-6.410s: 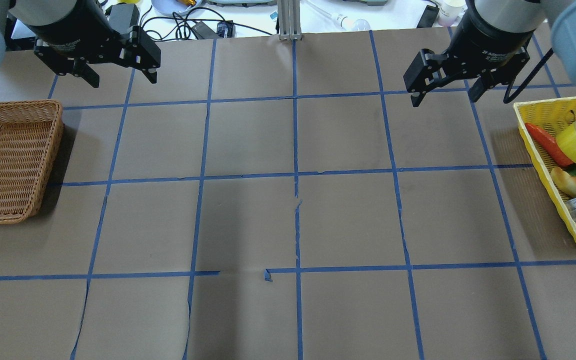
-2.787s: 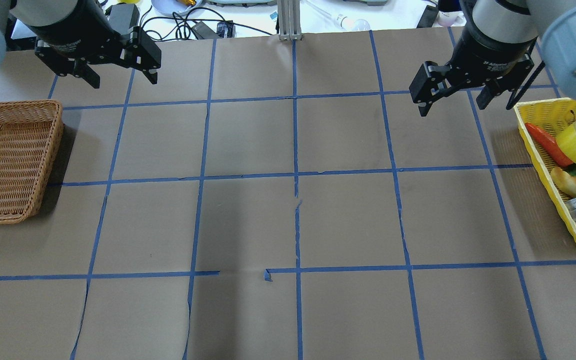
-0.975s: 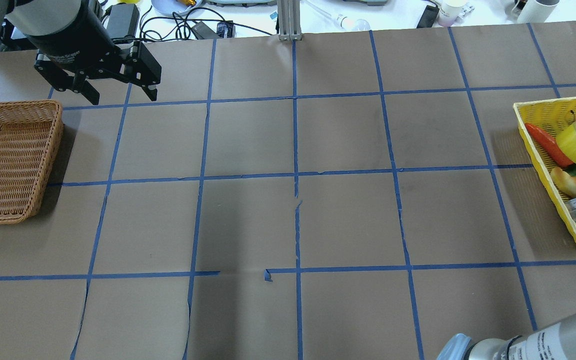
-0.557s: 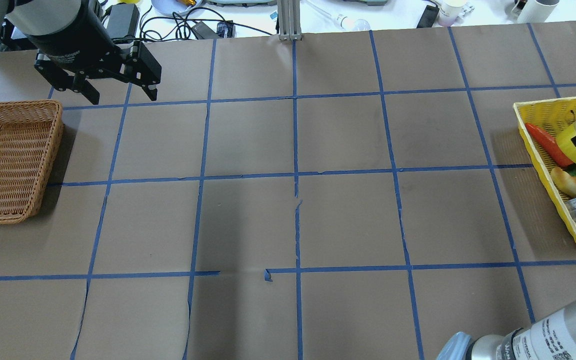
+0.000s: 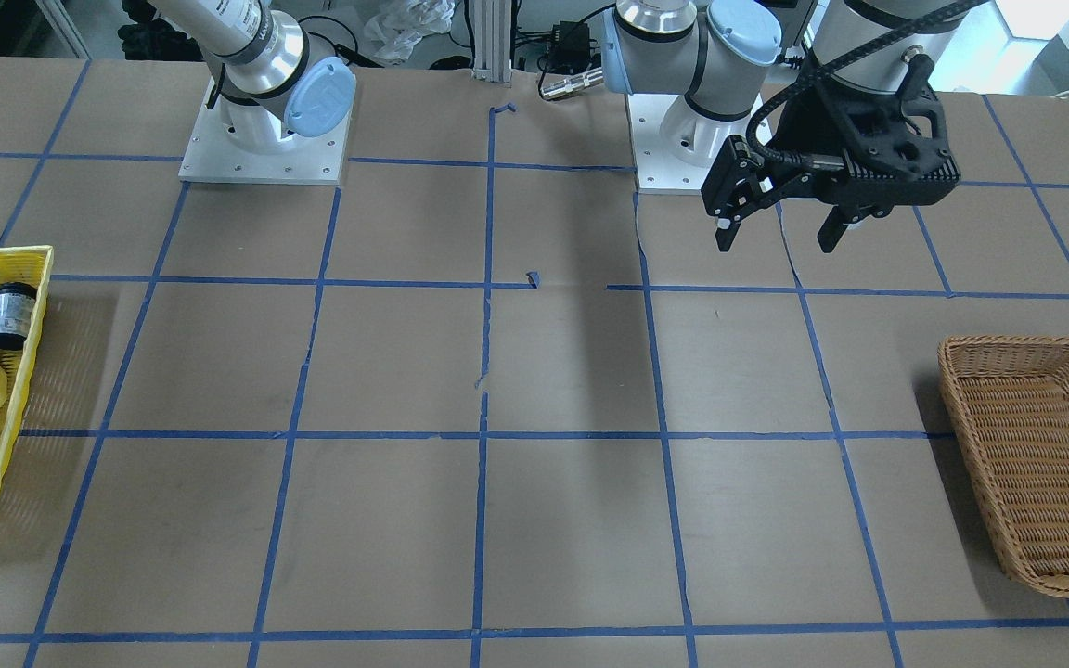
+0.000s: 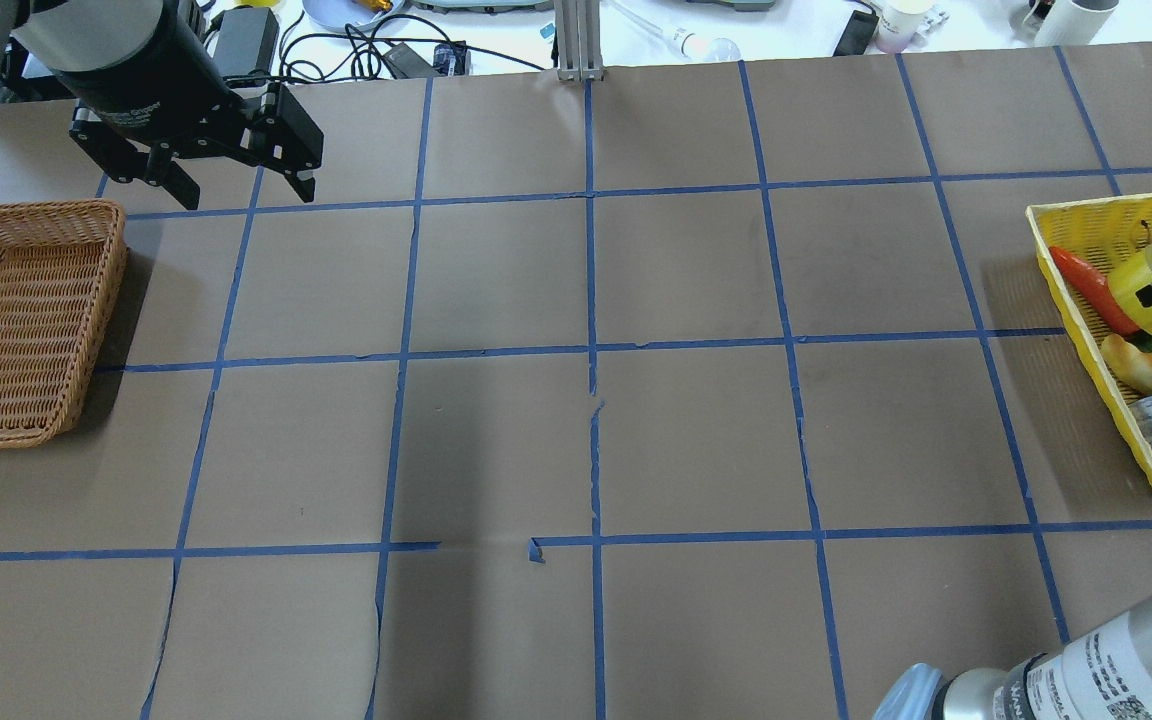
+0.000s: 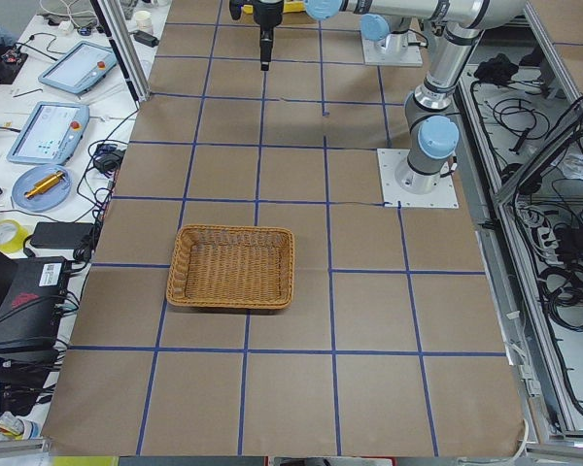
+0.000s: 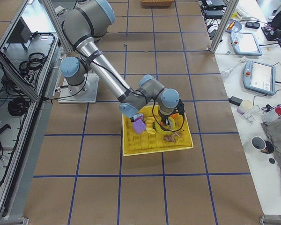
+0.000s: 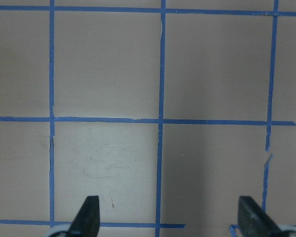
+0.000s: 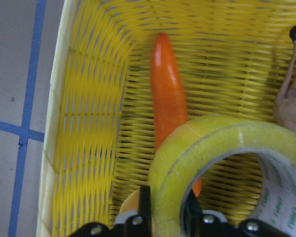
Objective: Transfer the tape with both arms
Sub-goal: 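Close the right gripper on the yellow tape roll and lift it, then carry the tape roll to the table center and release it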
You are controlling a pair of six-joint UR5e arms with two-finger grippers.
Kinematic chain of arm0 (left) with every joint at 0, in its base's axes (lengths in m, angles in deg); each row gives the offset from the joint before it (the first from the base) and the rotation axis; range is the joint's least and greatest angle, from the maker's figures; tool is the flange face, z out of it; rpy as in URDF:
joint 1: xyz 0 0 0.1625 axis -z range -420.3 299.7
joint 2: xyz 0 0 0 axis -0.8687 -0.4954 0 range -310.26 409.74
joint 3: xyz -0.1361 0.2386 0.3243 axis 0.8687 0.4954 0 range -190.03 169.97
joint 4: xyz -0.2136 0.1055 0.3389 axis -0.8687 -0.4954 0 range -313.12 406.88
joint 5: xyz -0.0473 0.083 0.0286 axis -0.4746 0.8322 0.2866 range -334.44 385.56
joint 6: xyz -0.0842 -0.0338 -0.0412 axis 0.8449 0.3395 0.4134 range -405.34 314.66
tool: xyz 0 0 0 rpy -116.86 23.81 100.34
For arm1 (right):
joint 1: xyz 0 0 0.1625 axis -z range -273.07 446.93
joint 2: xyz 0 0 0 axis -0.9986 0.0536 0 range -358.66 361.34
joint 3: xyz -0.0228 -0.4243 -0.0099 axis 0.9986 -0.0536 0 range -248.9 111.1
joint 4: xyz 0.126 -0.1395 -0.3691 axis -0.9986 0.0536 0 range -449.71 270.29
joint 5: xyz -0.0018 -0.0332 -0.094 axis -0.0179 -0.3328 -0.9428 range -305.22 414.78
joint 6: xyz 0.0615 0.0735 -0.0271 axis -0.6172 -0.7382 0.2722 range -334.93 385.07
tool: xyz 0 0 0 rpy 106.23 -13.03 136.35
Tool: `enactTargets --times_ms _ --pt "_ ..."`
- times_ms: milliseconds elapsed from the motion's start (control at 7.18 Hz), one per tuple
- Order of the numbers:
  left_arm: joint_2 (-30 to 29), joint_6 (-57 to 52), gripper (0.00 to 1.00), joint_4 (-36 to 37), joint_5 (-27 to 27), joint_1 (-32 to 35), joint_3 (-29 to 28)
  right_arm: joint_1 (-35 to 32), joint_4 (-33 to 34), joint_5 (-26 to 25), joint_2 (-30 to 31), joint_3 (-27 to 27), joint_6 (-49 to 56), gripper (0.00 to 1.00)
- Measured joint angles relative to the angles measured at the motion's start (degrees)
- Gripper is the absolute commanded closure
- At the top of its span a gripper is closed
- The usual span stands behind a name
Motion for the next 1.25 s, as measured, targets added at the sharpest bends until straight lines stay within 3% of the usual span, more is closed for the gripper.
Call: enactTargets --times_ms 557,975,1254 --pt "0.0 -0.05 0.0 0.0 0.0 0.0 -0.04 -5.58 -4.35 -3.35 9.67 -1.34 -9.5 1.0" --pt "0.0 0.05 0.0 0.0 0.0 0.0 -0.05 -25.33 -5.65 -5.15 13.08 -1.31 -39.76 1.0" --pt "0.0 0.13 0.0 0.0 0.0 0.0 -0.05 -39.1 0.76 -5.18 8.87 -1.59 -61.8 1.0"
